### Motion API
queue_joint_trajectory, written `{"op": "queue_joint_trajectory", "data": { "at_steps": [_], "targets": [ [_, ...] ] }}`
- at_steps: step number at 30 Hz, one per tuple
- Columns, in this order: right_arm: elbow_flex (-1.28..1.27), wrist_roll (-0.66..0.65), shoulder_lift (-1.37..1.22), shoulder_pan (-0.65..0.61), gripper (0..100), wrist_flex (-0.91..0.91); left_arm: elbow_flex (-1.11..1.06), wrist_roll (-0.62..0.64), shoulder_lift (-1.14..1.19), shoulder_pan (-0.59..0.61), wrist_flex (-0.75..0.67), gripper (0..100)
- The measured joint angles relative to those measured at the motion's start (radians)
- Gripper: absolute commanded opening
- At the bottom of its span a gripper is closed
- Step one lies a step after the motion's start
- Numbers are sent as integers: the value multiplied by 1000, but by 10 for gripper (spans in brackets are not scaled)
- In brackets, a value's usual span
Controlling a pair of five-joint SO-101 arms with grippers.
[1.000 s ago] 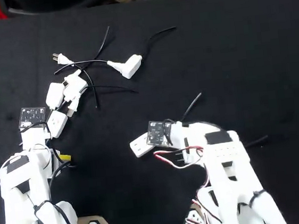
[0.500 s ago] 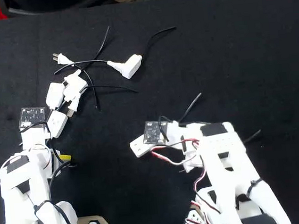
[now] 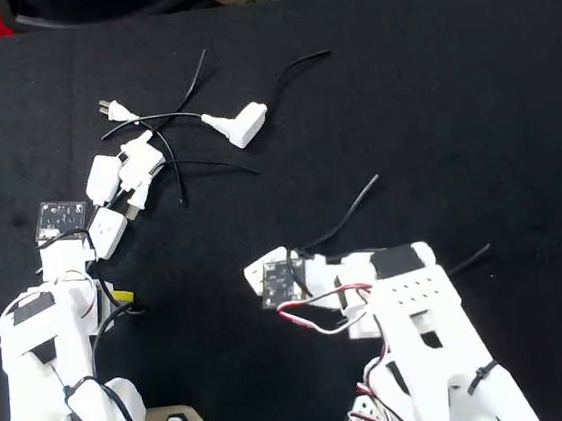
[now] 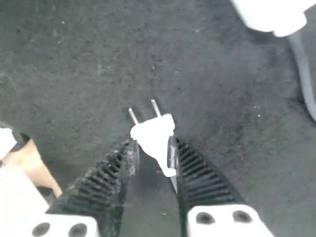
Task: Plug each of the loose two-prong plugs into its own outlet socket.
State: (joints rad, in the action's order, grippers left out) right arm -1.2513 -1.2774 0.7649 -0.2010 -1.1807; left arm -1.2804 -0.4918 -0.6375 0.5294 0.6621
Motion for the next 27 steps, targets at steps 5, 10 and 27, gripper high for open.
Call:
{"op": "queue_joint_trajectory", "data": {
  "at_steps": [5, 10, 27],
  "targets": [
    [-28, -17, 9, 0, 113, 31, 0, 0, 0, 0, 0, 332],
    [-32, -32, 9, 0, 113, 46, 0, 0, 0, 0, 0, 332],
    [-107, -244, 25, 5, 105, 32, -8, 2, 0, 0, -2, 332]
  ]
}}
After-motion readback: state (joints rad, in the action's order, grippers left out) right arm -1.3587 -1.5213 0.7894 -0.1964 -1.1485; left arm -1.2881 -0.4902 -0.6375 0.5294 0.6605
